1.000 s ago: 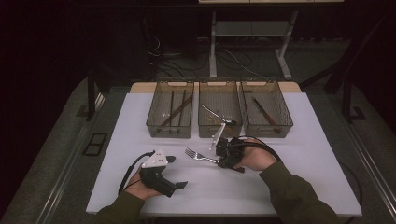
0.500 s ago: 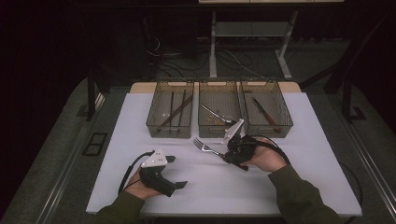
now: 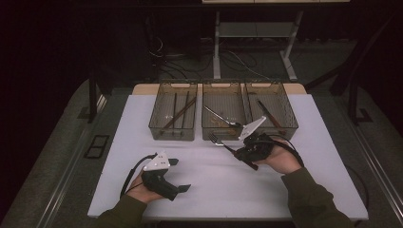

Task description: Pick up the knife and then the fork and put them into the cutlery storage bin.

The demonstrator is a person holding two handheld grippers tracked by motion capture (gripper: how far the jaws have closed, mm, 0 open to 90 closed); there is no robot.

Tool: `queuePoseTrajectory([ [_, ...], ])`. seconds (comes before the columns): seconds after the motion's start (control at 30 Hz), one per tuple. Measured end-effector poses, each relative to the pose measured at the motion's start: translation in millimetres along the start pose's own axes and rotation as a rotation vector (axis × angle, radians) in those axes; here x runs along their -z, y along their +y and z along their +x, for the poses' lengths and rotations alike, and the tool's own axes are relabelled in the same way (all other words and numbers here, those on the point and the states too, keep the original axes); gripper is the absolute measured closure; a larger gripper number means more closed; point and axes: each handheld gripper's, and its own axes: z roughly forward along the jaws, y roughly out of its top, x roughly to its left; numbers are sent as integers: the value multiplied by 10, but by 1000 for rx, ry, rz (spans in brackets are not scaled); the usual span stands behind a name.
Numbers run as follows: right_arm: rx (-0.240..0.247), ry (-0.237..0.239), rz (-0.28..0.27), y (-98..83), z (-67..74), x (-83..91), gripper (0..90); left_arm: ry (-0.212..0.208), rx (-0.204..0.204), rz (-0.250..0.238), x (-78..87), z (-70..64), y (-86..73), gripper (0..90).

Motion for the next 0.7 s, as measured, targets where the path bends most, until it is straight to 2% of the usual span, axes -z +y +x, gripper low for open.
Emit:
queuePoseTrajectory([
  [0.47,-83,-20,-91,-74,-127,222,772,-1,-2,2,-2,1,0,0],
  [0.7,-115,-45,-138,-122,-212,350,772,-1,0,2,-4,1,0,0],
])
